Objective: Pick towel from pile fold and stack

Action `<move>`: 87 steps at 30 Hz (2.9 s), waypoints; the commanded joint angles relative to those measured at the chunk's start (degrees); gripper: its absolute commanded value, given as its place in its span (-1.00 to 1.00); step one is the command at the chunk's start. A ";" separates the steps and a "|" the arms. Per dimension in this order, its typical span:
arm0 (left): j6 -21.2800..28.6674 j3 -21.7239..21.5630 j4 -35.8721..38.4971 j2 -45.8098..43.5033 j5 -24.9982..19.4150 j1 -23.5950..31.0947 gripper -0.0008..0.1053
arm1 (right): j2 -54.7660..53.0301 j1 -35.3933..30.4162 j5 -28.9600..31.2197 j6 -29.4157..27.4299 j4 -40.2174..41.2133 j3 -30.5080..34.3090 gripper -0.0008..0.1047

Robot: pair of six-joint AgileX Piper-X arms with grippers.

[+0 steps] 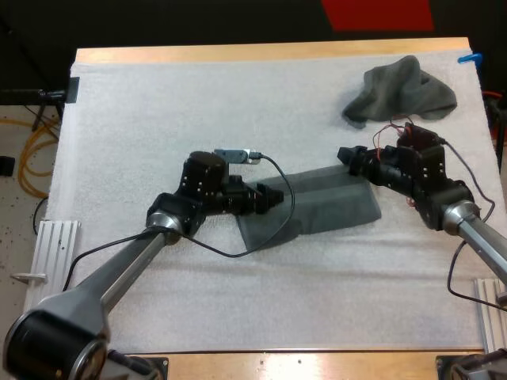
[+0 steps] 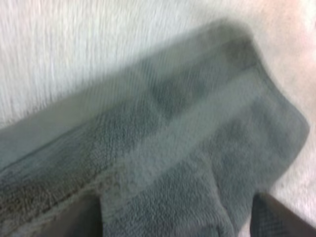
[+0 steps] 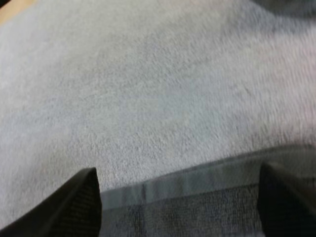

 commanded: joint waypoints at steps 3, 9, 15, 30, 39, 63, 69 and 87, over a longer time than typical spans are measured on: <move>4.16 -1.57 2.01 -5.35 -2.88 0.11 0.17 | -3.91 -0.05 -0.32 -4.69 -0.53 -0.90 0.23; 9.81 -1.83 12.07 -15.21 -8.35 0.11 0.17 | -9.80 -0.05 1.48 -7.29 7.86 -2.90 0.23; 11.58 -1.83 20.67 -27.19 -11.98 0.11 0.17 | -15.74 -0.05 4.15 -10.53 19.99 -6.59 0.23; 6.00 -1.83 40.36 -54.18 -13.05 0.11 0.17 | -31.26 -0.05 9.25 -13.07 40.83 -9.43 0.23; 4.99 -1.83 43.30 -56.84 -13.05 0.11 0.17 | -27.22 -2.19 10.99 -13.55 43.12 -9.95 0.23; 4.99 -1.83 45.90 -56.84 -11.92 0.11 0.17 | 3.99 -25.60 -11.91 -25.05 44.43 -11.80 0.17; 4.99 -1.83 45.90 -56.84 -11.92 0.11 0.17 | 8.82 -25.32 -13.69 -25.05 43.05 -11.80 0.17; 4.99 -1.83 45.90 -56.84 -11.92 0.11 0.17 | 13.17 -21.31 -19.49 -24.08 39.05 -11.80 0.34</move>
